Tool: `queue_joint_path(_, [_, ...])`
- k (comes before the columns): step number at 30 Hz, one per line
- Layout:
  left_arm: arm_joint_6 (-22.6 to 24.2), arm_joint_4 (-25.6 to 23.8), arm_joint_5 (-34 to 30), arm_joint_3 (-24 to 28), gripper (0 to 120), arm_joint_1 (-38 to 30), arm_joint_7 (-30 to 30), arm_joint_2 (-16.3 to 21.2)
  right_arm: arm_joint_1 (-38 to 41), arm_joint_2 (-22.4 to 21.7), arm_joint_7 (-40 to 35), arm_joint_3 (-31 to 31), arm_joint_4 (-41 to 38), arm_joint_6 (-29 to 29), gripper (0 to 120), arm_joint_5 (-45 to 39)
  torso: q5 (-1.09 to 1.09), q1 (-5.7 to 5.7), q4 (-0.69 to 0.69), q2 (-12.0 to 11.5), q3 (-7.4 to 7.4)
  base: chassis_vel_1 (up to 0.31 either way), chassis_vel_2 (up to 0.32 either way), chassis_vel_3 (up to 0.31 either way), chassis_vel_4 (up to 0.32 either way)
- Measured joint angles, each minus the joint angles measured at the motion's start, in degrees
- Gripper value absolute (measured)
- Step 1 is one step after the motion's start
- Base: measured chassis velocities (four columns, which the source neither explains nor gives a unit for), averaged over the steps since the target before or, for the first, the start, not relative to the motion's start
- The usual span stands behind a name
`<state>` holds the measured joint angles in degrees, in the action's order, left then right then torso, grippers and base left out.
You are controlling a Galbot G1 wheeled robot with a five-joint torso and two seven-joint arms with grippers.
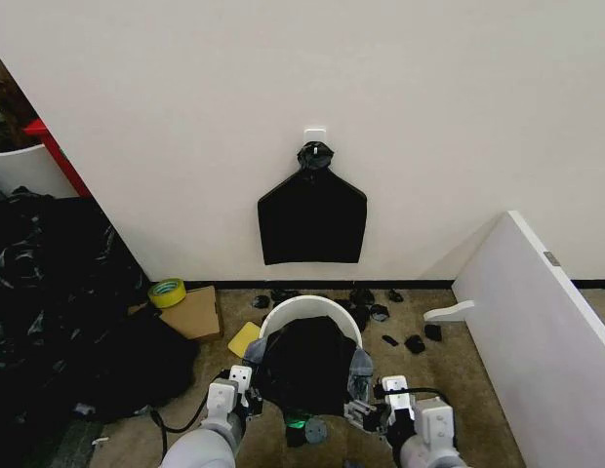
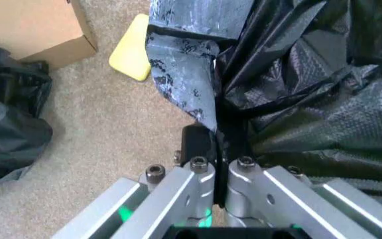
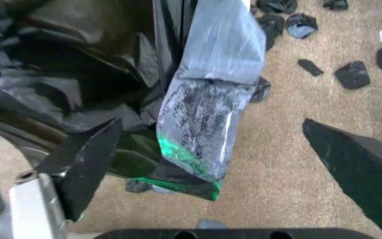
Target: Place the garbage bag over the trash bin.
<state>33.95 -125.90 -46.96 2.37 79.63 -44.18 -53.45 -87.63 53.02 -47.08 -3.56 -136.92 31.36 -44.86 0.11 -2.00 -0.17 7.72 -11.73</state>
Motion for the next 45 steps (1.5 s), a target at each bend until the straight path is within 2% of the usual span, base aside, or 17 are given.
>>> queue_joint_path(8, [0.0, 0.14, -0.08, 0.04, 0, -0.29, 0.02, 0.01, 0.78, 1.83, 0.22, -2.2, 2.41, -1.28, 98, -0.3, 0.0, 0.0, 0.0, 0.0, 0.0, 0.0, 0.0, 0.0, 0.0])
queue_joint_path(12, [-0.04, 0.37, -0.09, 0.06, 0, -0.56, 0.04, -0.01, 0.76, 1.98, 0.08, -2.61, 3.74, -1.37, 81, -0.16, -0.01, 0.0, -0.01, 0.0, 0.0, 0.0, 0.0, 0.0, 0.0])
queue_joint_path(14, [-0.05, 0.39, -0.09, 0.07, 0, -0.57, 0.04, -0.01, 0.78, 2.01, 0.01, -2.59, 3.88, -1.41, 77, -0.15, -0.01, 0.0, -0.01, 0.0, 0.0, 0.0, 0.0, 0.0, 0.0])
queue_joint_path(17, [-0.08, 0.49, -0.1, 0.08, 0, -0.57, 0.04, -0.01, 0.98, 2.13, -0.45, -2.44, 4.42, -1.81, 62, 0.09, 0.0, 0.0, 0.0, 0.0, 0.0, 0.0, 0.0, 0.0, 0.0])
queue_joint_path(24, [-0.19, 0.55, -0.09, 0.09, 0, -0.41, 0.04, 0.04, 0.51, 1.73, -0.81, -2.6, 4.62, -1.75, 42, 1.31, 0.0, 0.0, 0.0, 0.0, 0.0, 0.0, 0.0, 0.0, 0.0])
queue_joint_path(25, [-0.21, 0.54, -0.1, 0.1, 0, -0.33, 0.04, 0.04, 0.38, 1.6, -0.81, -2.65, 4.8, -1.65, 34, 1.56, 0.0, 0.0, 0.0, 0.0, 0.0, 0.0, 0.0, 0.0, 0.0])
queue_joint_path(28, [-0.23, 0.25, -0.09, 0.1, 0, -0.16, 0.05, 0.05, 0.24, 1.46, -0.53, -2.75, 5.08, -1.35, 22, 2.11, 0.0, 0.0, 0.0, 0.0, 0.0, 0.0, 0.0, 0.0, 0.0])
queue_joint_path(29, [-0.23, 0.25, -0.09, 0.1, 0, -0.16, 0.05, 0.05, 0.24, 1.46, -0.53, -2.75, 5.08, -1.35, 22, 2.11, 0.0, 0.0, 0.0, 0.0, 0.0, 0.0, 0.0, 0.0, 0.0])
queue_joint_path(33, [-0.26, -0.16, -0.08, 0.03, 0, 0.38, 0.07, 0.12, 0.35, 1.02, 2.97, -2.78, 8.01, -1.41, 0, 7.06, 0.0, 0.0, 0.0, 0.0, 0.0, 0.0, 0.0, 0.0, 0.0])
queue_joint_path(38, [-0.27, 0.27, 0.05, 0.18, 0, 0.74, 0.08, 0.02, 0.73, 0.77, 6.73, -2.8, 11.51, -2.72, 0, 13.16, 0.0, 0.0, 0.0, 0.0, 0.0, 0.0, 0.0, 0.0, 0.0])
queue_joint_path(40, [-0.34, 1.5, 0.43, 0.56, 0, 0.78, 0.1, -0.28, 1.23, 0.7, 9.68, -2.66, 14.55, -4.46, 0, 18.6, 0.0, 0.0, 0.0, 0.0, 0.0, 0.0, 0.0, 0.0, 0.0])
queue_joint_path(45, [-0.9, 3.78, 1.28, 0.98, 0, 0.39, 0.18, -1.03, 1.59, 0.61, 11.89, -1.98, 17.21, -5.52, 0, 23.8, 0.0, 0.0, 0.0, 0.0, 0.0, 0.0, 0.0, 0.0, 0.0])
